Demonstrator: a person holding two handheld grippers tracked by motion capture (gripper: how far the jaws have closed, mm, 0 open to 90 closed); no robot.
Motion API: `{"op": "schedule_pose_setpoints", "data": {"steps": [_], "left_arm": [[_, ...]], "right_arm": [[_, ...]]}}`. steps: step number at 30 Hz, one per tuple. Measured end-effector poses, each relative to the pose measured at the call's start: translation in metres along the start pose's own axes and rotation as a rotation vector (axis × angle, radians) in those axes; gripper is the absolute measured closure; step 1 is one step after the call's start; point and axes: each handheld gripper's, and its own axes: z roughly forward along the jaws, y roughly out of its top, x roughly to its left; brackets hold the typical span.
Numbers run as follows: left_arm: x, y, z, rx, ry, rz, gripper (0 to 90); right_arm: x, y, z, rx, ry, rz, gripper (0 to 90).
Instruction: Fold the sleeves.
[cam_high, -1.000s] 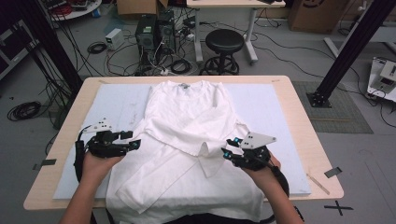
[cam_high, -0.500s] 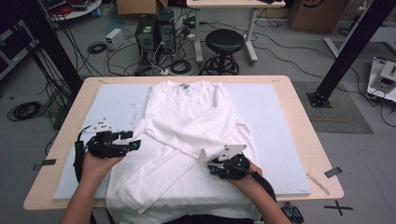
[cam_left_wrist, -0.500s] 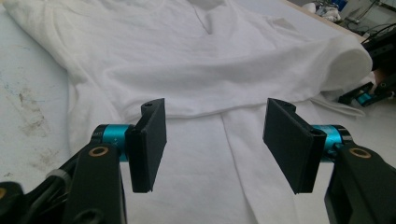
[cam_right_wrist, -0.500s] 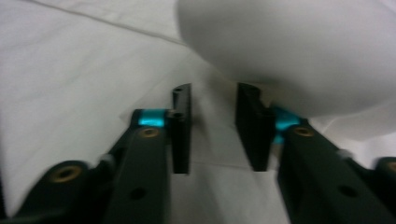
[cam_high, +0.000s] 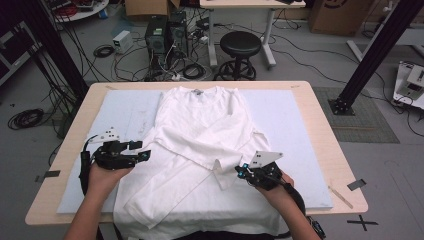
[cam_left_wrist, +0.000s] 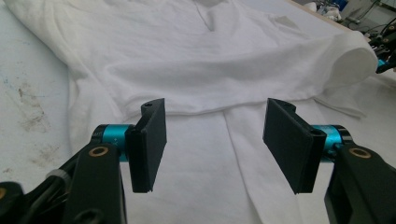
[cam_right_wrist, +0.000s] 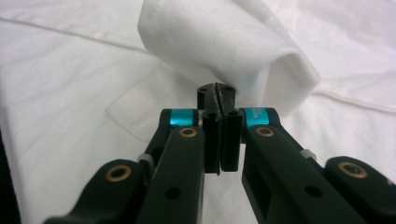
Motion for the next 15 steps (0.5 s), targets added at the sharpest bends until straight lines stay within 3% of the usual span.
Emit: {"op": "schedule_pose_setpoints", "data": {"steps": [4, 6, 10, 15], "left_arm": [[-0.001, 0.0, 0.001, 0.001, -0.001, 0.004, 39.6], [-0.001, 0.0, 0.0, -0.002, -0.002, 0.002, 39.6], [0.0, 0.0, 0.001, 0.001, -0.002, 0.002, 39.6], [-0.001, 0.0, 0.001, 0.003, -0.007, 0.001, 39.6]], "right_arm": [[0.006, 0.003, 0.017, 0.041, 0.055, 0.004, 68.7], [0.009, 0.004, 0.03, 0.099, 0.08, -0.007, 73.4], [0.011, 0.006, 0.034, 0.106, 0.096, -0.01, 89.0], [0.011, 0.007, 0.021, 0.09, 0.076, -0.025, 90.0]]}}
